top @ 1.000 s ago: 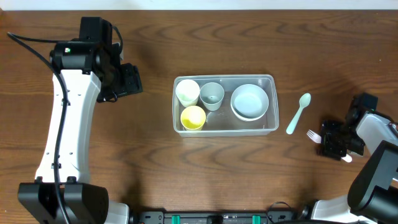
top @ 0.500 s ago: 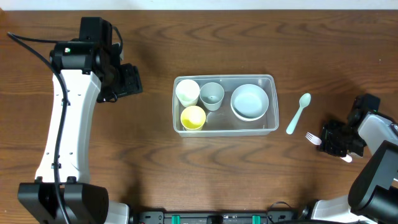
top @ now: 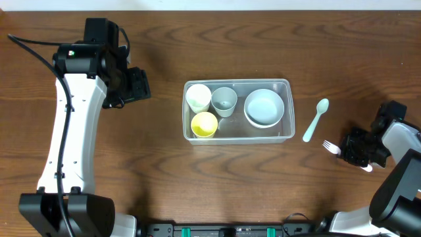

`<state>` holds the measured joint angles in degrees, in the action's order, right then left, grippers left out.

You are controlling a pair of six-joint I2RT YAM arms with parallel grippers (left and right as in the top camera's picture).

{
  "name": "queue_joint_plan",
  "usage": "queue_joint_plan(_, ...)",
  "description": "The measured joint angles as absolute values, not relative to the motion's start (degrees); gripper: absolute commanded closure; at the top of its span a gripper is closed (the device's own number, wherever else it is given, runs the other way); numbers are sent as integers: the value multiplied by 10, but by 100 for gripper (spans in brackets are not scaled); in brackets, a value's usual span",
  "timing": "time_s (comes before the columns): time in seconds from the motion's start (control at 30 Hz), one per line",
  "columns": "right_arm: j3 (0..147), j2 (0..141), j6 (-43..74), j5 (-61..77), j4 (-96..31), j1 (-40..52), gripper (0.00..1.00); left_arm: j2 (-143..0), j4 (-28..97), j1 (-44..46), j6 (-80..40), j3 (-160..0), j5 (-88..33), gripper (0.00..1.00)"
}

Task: Pack container
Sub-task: 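Lower the right gripper onto the white fork handle and grasp it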

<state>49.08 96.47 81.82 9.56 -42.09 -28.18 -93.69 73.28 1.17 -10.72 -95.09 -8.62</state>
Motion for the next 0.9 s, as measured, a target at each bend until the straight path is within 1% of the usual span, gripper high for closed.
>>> queue_joint_plan(0.13,491,965,819,96,-421,-283,75,-937,733,12,-107,-951,-86,31)
queue_joint_plan(0.23,491,965,818,96,-421,-283,79,-937,733,12,-107,-951,-86,30)
queue_joint_plan(0.27,491,965,818,96,-421,-283,82,-937,733,12,-107,-951,-86,31)
queue_joint_plan(0.33,491,965,816,95,-420,-283,98,-937,733,12,-107,-951,-86,31)
queue_joint_plan(0.63,491,964,767,105,-404,-283,99,-937,733,12,-107,-951,-86,30)
queue_joint_plan(0.9,491,966,692,135,-383,-283,99,-937,733,12,-107,-951,-86,31)
